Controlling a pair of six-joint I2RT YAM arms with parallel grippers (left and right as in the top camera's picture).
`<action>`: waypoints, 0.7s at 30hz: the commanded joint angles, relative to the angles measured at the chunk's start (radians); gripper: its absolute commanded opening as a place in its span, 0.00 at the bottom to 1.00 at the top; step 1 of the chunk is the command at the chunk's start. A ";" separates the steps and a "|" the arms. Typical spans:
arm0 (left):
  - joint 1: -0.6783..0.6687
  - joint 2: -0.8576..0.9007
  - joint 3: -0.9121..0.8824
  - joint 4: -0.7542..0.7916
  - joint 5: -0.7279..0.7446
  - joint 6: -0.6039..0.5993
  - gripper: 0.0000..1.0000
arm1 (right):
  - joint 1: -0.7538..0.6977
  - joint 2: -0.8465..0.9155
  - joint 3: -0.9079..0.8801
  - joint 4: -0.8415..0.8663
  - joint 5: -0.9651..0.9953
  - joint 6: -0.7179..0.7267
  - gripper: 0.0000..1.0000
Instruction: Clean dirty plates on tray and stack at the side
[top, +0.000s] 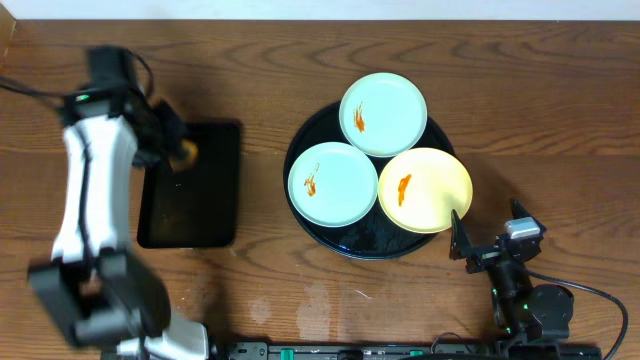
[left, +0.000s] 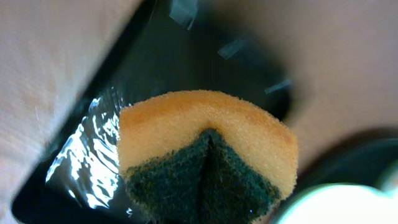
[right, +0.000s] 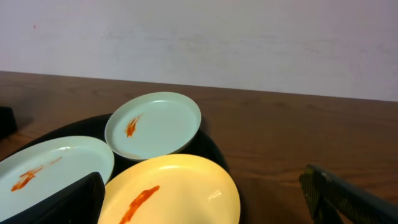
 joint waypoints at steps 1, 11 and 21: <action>0.044 -0.015 0.070 -0.074 -0.034 0.009 0.07 | -0.008 -0.004 -0.003 -0.002 0.009 -0.010 0.99; 0.097 -0.286 0.408 -0.270 0.172 0.037 0.08 | -0.008 -0.004 -0.003 -0.002 0.009 -0.010 0.99; 0.084 -0.279 0.301 -0.297 0.221 0.049 0.08 | -0.008 -0.004 -0.003 0.001 0.115 -0.080 0.99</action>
